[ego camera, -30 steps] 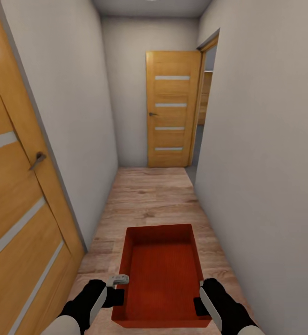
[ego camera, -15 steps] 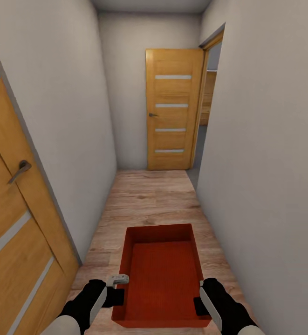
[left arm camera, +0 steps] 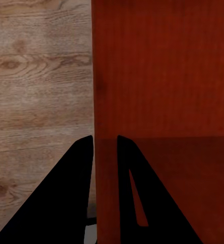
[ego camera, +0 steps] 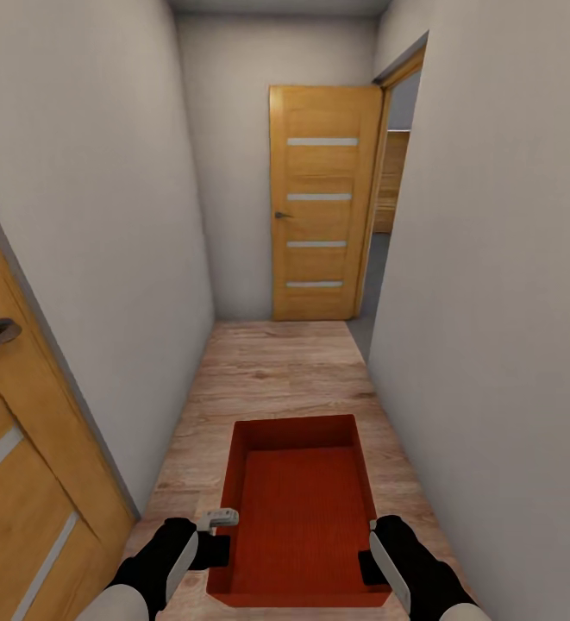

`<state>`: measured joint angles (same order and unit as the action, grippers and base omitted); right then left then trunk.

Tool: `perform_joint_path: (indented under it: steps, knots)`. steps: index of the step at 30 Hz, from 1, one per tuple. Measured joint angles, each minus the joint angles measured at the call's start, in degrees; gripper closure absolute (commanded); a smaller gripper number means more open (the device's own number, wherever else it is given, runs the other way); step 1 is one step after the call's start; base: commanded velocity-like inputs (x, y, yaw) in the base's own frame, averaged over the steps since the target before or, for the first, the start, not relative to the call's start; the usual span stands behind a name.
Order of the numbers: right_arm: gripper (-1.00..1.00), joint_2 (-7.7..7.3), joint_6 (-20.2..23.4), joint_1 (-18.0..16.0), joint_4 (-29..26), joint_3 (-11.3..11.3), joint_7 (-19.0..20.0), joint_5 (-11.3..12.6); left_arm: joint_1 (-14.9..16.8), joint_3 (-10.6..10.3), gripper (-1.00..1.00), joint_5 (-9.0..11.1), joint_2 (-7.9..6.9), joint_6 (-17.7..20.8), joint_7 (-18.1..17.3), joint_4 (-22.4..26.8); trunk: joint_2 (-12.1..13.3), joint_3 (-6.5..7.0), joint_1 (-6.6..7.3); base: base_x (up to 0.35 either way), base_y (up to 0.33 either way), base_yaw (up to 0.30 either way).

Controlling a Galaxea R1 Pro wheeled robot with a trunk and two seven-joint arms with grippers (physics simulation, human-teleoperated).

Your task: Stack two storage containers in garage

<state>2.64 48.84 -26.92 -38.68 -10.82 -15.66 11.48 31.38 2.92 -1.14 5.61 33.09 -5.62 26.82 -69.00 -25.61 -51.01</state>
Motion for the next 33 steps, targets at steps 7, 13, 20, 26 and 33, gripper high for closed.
perform_joint_path:
  steps: [7,13,20,26,33]
  knots:
    - [1.00,-0.01,0.0,0.0,0.0,0.0,0.0,0.0,0.0,0.0,1.00,0.0,0.00,0.0,0.0,0.0,0.0,0.00,0.00,0.333,0.000,0.000]
    - [1.00,-0.01,0.0,0.0,0.0,0.0,0.0,0.0,0.0,0.0,1.00,0.0,0.00,0.0,0.0,0.0,0.0,0.00,0.00,0.333,0.000,0.000]
    - [1.00,-0.02,0.0,0.0,0.0,0.0,0.0,0.0,0.0,0.0,1.00,0.0,0.00,0.0,0.0,0.0,0.0,0.00,0.00,0.333,0.000,0.000]
    - [1.00,-0.01,0.0,0.0,0.0,0.0,0.1,-0.1,0.0,0.0,1.00,0.0,0.00,0.0,0.0,0.0,0.0,0.00,0.00,0.333,0.000,0.000]
    - [1.00,-0.01,0.0,0.0,0.0,0.0,0.1,-0.1,0.0,0.0,1.00,0.0,0.00,0.0,0.0,0.0,0.0,0.00,0.00,0.333,0.000,0.000]
